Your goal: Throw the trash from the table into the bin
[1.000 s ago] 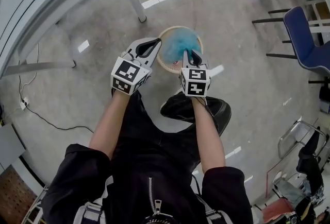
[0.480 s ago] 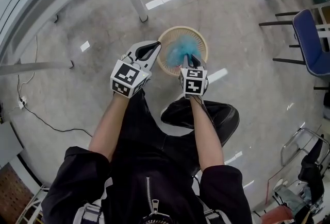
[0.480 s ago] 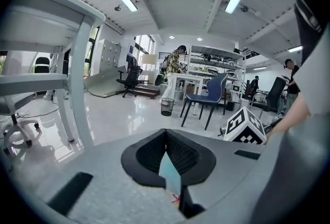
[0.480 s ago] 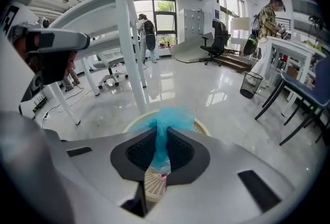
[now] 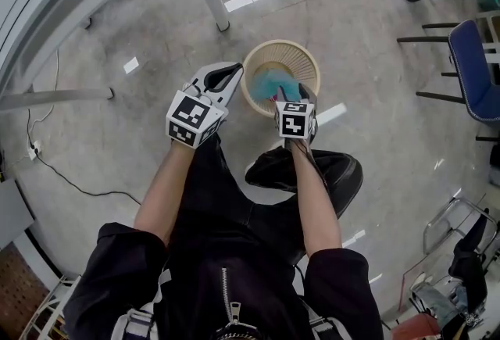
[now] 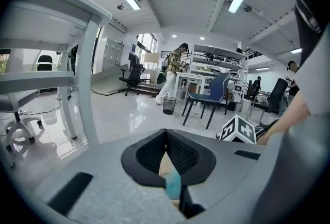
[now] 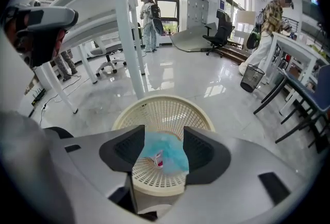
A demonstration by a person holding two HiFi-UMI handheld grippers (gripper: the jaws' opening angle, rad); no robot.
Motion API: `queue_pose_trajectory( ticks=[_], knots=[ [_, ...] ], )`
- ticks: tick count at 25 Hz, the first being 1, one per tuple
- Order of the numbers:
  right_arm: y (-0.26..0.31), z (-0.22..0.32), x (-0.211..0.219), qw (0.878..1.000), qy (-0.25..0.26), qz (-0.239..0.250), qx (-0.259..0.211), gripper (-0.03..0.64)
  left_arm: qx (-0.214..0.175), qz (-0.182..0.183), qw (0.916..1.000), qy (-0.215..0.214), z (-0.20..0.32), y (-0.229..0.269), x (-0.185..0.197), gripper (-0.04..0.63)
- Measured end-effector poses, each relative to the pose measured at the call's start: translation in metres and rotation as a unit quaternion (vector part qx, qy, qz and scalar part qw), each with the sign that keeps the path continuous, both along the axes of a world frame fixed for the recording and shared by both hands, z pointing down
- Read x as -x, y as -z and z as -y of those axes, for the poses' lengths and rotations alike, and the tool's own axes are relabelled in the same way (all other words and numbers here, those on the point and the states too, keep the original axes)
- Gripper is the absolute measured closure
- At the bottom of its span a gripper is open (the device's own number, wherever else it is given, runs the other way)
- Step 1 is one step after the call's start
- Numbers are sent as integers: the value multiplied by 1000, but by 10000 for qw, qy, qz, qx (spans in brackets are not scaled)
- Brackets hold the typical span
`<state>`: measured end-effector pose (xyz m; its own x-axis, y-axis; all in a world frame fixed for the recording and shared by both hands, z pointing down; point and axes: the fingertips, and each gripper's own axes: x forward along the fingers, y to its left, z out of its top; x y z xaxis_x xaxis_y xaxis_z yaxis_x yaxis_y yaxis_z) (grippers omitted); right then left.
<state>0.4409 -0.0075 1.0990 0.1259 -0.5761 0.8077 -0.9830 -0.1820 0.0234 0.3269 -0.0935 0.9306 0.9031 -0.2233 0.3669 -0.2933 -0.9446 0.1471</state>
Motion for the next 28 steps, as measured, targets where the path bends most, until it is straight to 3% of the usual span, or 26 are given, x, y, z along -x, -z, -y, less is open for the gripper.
queue_pose_trajectory(
  ticks=[5, 10, 13, 18, 28],
  knots=[
    [38, -7, 1, 10000, 1, 7, 54, 397, 133, -50, 9999, 80, -4, 30, 5, 589],
    [118, -14, 18, 9998, 2, 46, 185, 407, 271, -83, 9995, 156, -10, 97, 21, 589],
    [177, -16, 29, 9999, 79, -93, 122, 488, 288, -123, 9994, 176, -13, 148, 33, 589],
    [286, -12, 55, 9992, 227, -257, -203, 582, 270, -168, 9992, 234, -16, 236, 56, 589],
    [517, 3, 151, 9894, 648, -91, -1296, 605, -1, -423, 9975, 559, -27, 416, 129, 589]
  ],
)
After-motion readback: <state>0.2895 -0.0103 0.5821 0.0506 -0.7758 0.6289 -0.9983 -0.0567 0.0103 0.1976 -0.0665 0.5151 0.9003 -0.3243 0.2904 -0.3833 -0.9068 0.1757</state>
